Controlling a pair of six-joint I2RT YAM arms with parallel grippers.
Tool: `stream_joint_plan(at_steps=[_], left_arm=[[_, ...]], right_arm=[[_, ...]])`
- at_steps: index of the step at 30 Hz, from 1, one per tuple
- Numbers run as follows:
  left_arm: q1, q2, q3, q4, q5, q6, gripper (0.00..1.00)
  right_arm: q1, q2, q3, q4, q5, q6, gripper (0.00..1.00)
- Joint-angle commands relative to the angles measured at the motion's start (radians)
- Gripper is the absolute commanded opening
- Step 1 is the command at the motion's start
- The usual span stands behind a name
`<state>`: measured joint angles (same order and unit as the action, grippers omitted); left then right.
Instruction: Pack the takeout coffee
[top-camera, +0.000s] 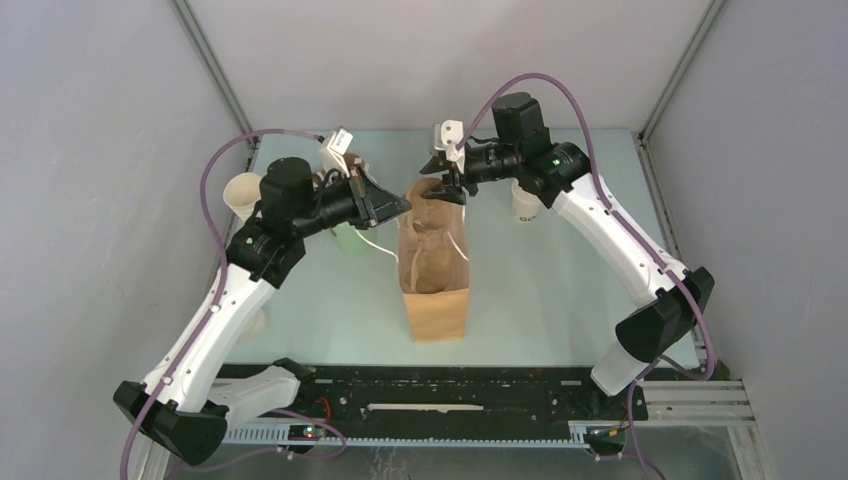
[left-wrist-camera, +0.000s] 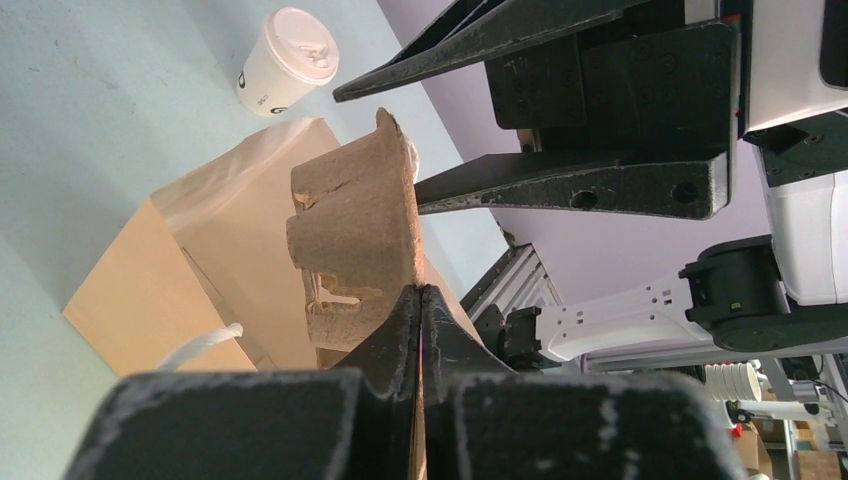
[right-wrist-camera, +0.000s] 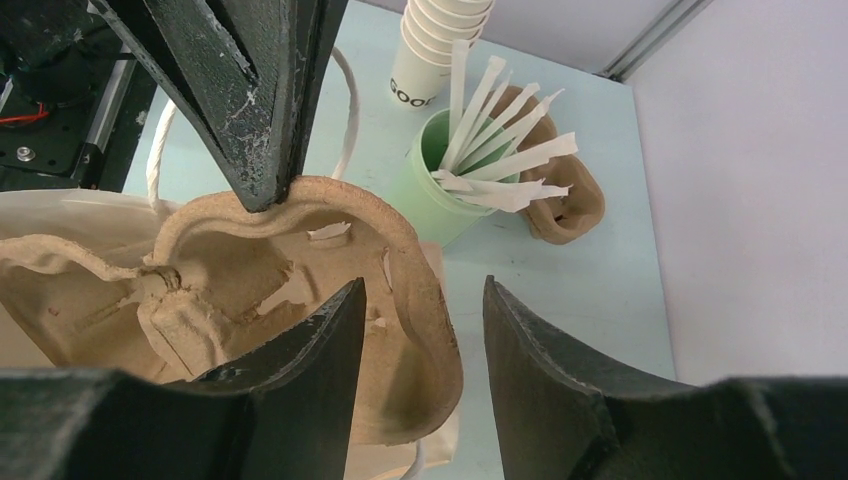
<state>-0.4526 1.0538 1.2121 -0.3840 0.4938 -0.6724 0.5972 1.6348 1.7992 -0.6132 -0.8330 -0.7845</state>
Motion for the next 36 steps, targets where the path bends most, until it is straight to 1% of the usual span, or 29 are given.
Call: stream_joint_plan(at_steps=[1,4,8,14,19,25,30,33,34,36], left_arm=[[-0.006,-0.003,0.045,0.018,0.017,0.022,0.0],[-0.006,-0.005,0.046,0.017,0.015,0.023,0.0],[-0.006,-0.005,0.045,0.015,0.015,0.025,0.0],[-0.006,-0.008,0.043,0.012,0.01,0.027,0.0],[-0.006,-0.012,0.049,-0.013,0.0,0.032,0.0],[-0.005,-0.019,0.087,-0.064,-0.028,0.053,0.17],[-0.003,-0.039,0.148,-0.146,-0.075,0.091,0.44],[-0.003,-0.052,0.197,-0.224,-0.134,0.122,0.61],[-0.003,-0.057,0.222,-0.265,-0.165,0.135,0.66],[-0.003,-0.063,0.27,-0.336,-0.237,0.152,0.71]], right_arm=[[0.008,0.005,0.037,0.011,-0.032,-0.015,0.54],[0.012,0.004,0.039,0.011,-0.027,-0.018,0.5],[0.012,-0.004,0.034,0.011,-0.013,-0.019,0.41],[0.012,-0.014,0.031,0.01,-0.012,-0.02,0.37],[0.011,-0.015,0.031,-0.001,-0.01,-0.029,0.28],[0.012,-0.018,0.031,-0.014,-0.018,-0.041,0.21],[0.012,-0.022,0.032,-0.028,-0.021,-0.05,0.14],[0.014,-0.025,0.032,-0.044,-0.024,-0.057,0.11],[0.016,-0.025,0.032,-0.052,-0.024,-0.061,0.1],[0.018,-0.028,0.037,-0.073,-0.026,-0.066,0.07]])
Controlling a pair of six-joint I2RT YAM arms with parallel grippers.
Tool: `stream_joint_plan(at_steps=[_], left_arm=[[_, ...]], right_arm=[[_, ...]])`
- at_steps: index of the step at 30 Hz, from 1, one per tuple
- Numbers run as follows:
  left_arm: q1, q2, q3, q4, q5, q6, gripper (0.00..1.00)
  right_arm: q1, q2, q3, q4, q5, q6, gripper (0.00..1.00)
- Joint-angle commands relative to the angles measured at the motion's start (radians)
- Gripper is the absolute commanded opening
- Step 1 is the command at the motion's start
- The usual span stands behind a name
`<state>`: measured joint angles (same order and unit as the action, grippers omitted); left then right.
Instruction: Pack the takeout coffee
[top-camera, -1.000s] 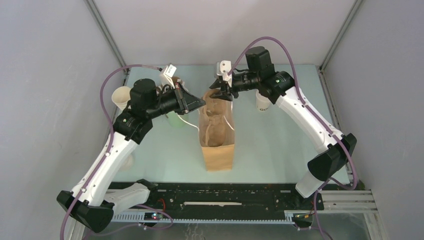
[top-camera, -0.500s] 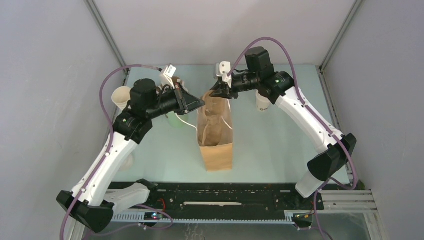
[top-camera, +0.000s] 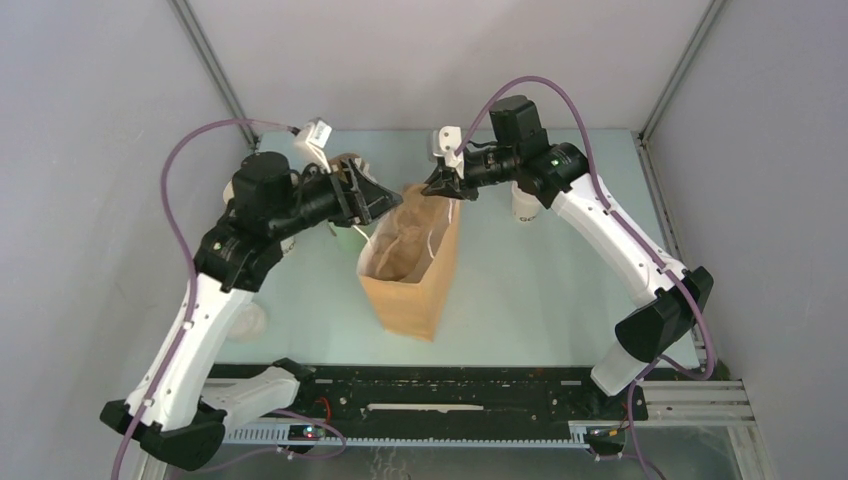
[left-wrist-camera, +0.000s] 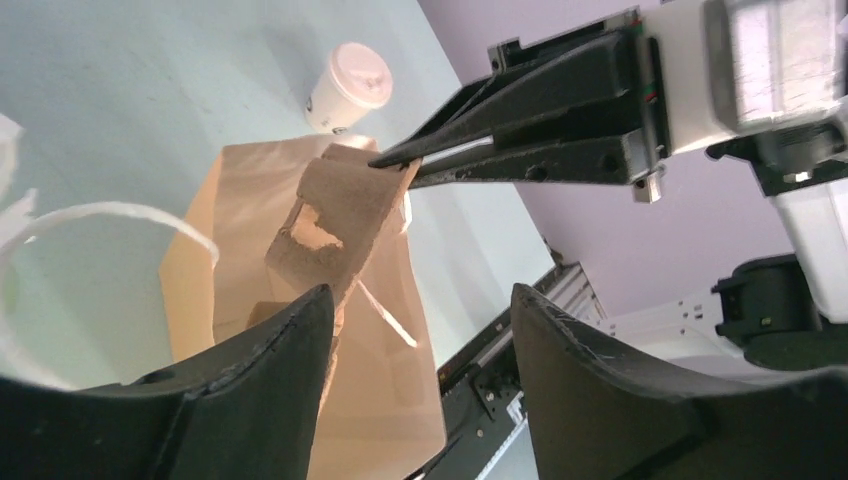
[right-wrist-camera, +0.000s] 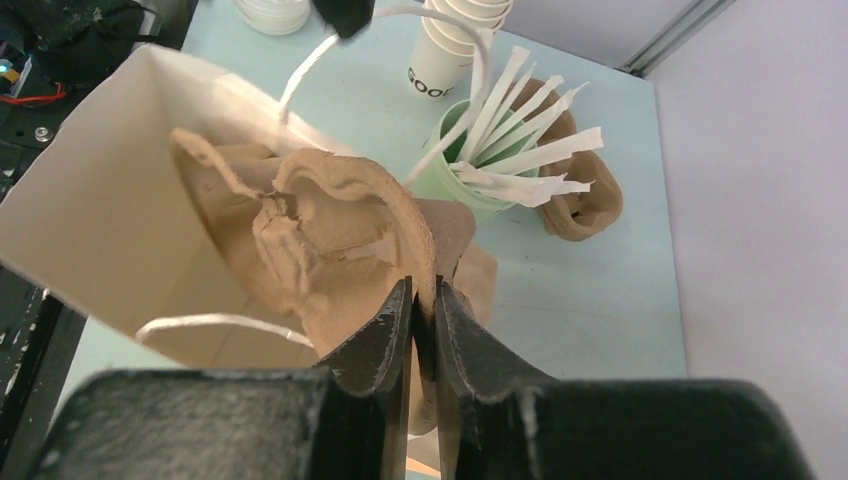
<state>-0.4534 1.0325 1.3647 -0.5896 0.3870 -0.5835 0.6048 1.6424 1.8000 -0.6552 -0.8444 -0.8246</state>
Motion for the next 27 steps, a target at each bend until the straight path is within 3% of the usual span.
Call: stream_joint_plan(at_steps=[1,8,10,14,21,27], left_arm=[[-0.002,-0.044,0.143,-0.165,-0.168,0.072,0.72],[-0.001,-0.067,0.191,-0.363,-0.508,0.074,0.81],[0.003,-0.07,0.168,-0.367,-0.535,0.078,0.82],[0.037,-0.061,0.128,-0.33,-0.464,0.057,0.83],[0.108,-0.01,0.076,-0.244,-0.219,-0.013,0.85],[0.115,0.054,0.078,-0.214,-0.187,-0.045,0.79]], right_arm=[[0.012,-0.036,0.041,-0.045,-0.011,-0.029,0.06],[0.044,-0.045,0.053,-0.101,0.025,-0.025,0.0],[0.053,-0.051,0.057,-0.117,0.031,-0.013,0.0],[0.073,-0.065,0.075,-0.144,0.063,0.029,0.0],[0.153,-0.095,0.113,-0.169,0.272,0.178,0.0],[0.207,-0.121,0.128,-0.184,0.397,0.241,0.0]])
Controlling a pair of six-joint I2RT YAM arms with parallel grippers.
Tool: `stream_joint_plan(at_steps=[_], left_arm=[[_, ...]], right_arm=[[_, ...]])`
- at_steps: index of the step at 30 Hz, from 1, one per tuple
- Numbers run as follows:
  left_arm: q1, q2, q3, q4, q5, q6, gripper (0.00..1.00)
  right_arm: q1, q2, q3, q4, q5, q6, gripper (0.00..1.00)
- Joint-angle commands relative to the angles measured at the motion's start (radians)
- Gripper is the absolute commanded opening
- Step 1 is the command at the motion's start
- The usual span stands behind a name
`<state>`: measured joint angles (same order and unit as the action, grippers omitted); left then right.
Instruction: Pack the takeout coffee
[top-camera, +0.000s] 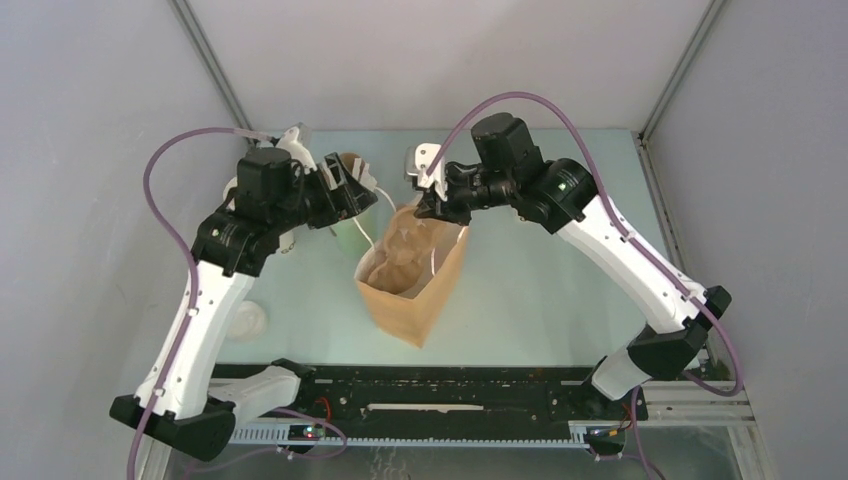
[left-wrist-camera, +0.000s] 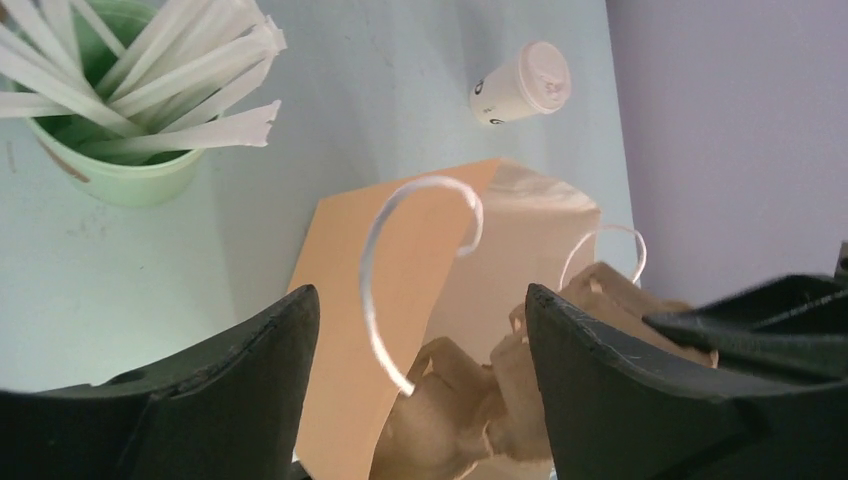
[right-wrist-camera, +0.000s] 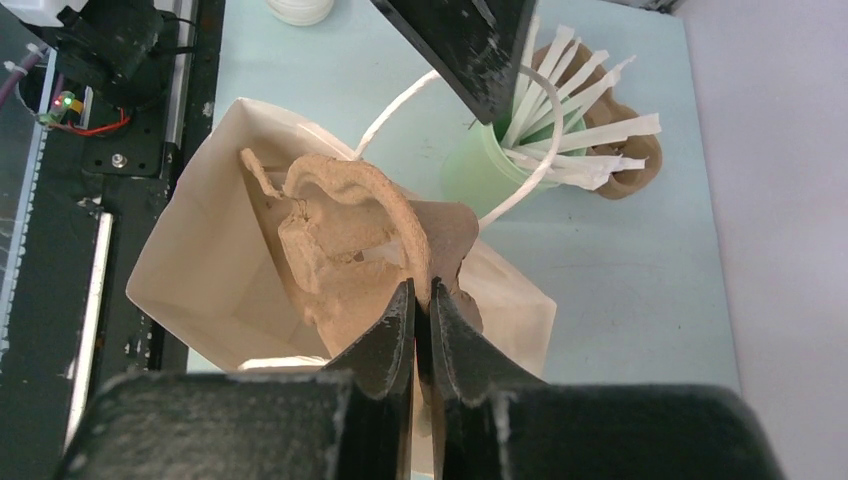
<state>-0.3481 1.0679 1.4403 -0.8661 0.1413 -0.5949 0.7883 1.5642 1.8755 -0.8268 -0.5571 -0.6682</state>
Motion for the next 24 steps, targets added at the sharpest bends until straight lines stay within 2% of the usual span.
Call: stream_joint_plan(at_steps=[1,4,9,12,15,20,24], left_arm=[[0.01,0.027,0.005,0.052,0.05,-0.037,0.77],[0.01,0.04,0.026,0.005,0.017,-0.035,0.74],[0.011,0.016,-0.007,-0.014,0.003,-0.035,0.77],[0.015,0.012,-0.035,0.02,0.039,-0.052,0.75],[0.017,0.043,-0.043,0.078,0.087,-0.052,0.59],[0.015,0.104,-0.01,0.089,0.153,-0.021,0.23],[-0.013,0.088,0.015,0.139,0.192,0.029,0.08]], right_arm=[[0.028,-0.047,0.056,-0.015,0.123,0.094,0.0],[0.041,-0.06,0.058,-0.009,0.172,0.115,0.0],[0.059,-0.067,0.057,-0.009,0.247,0.119,0.0],[0.066,-0.064,0.069,-0.009,0.271,0.132,0.0],[0.086,-0.068,0.08,-0.012,0.283,0.104,0.0],[0.128,-0.065,0.094,-0.028,0.361,0.046,0.0],[0.141,-0.064,0.127,-0.073,0.399,0.043,0.0]])
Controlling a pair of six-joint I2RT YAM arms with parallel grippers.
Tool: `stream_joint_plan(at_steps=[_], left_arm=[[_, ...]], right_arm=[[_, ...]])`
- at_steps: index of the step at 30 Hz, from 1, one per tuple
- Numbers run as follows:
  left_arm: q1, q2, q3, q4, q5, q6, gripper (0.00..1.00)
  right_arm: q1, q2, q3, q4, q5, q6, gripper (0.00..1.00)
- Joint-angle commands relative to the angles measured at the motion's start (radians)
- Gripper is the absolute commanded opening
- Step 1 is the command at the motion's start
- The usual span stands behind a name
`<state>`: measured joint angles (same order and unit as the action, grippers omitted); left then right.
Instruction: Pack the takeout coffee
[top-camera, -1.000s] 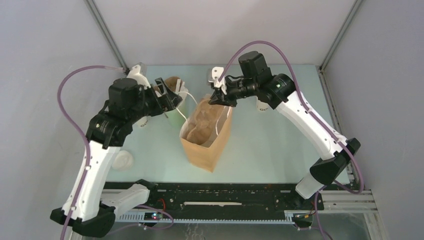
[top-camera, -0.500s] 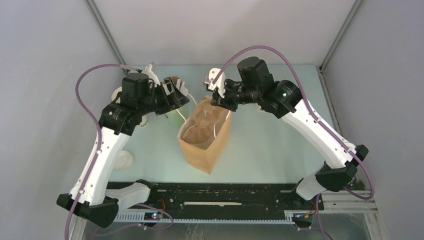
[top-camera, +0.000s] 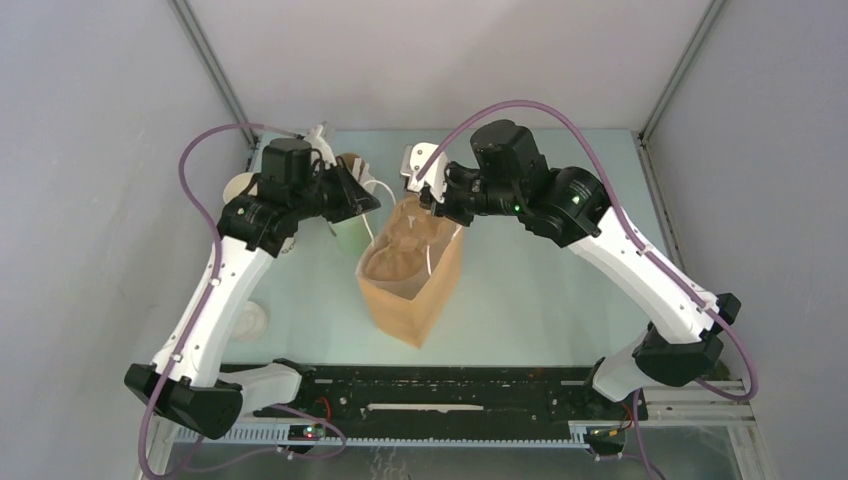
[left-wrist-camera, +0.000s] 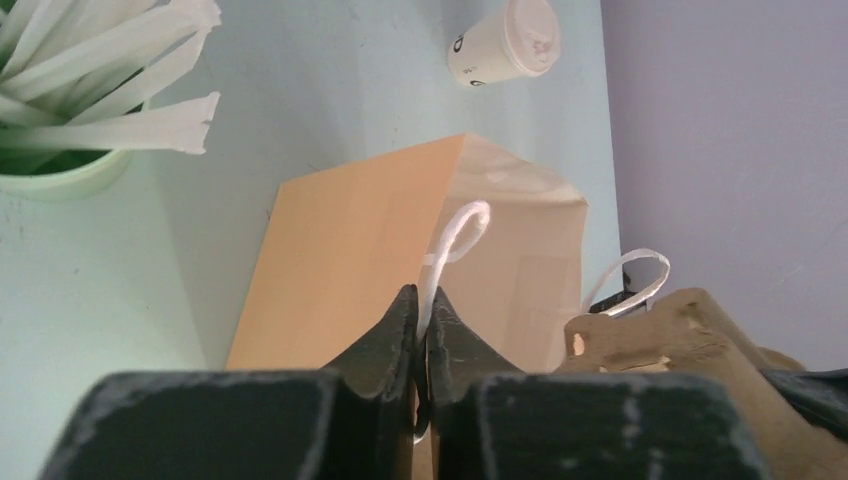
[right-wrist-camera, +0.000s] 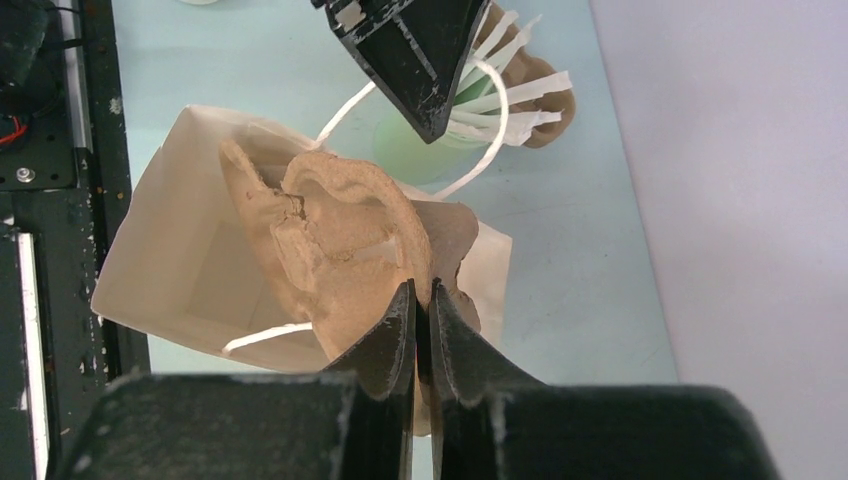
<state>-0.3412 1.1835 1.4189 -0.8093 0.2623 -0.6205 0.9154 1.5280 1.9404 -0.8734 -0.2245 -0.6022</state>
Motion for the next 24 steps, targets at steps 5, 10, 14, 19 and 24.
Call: stream_joint_plan(at_steps=[5,10,14,19,24], left_arm=[[-0.097,-0.068,0.034,0.186,0.112,0.086,0.0],[-0.2,-0.048,0.047,0.254,0.165,0.103,0.0],[-0.261,-0.036,0.031,0.275,0.151,0.103,0.0],[-0.298,-0.093,-0.083,0.345,0.166,0.068,0.0],[-0.321,-0.16,-0.207,0.421,0.195,0.052,0.0]], right_arm=[[0.018,-0.074,0.055,-0.059,0.089,0.022,0.0],[0.019,-0.138,0.032,-0.135,0.184,0.146,0.0],[0.019,-0.244,-0.075,-0.168,0.224,0.216,0.0],[0.019,-0.392,-0.305,-0.076,0.238,0.355,0.0],[0.019,-0.456,-0.468,0.022,0.197,0.533,0.0]])
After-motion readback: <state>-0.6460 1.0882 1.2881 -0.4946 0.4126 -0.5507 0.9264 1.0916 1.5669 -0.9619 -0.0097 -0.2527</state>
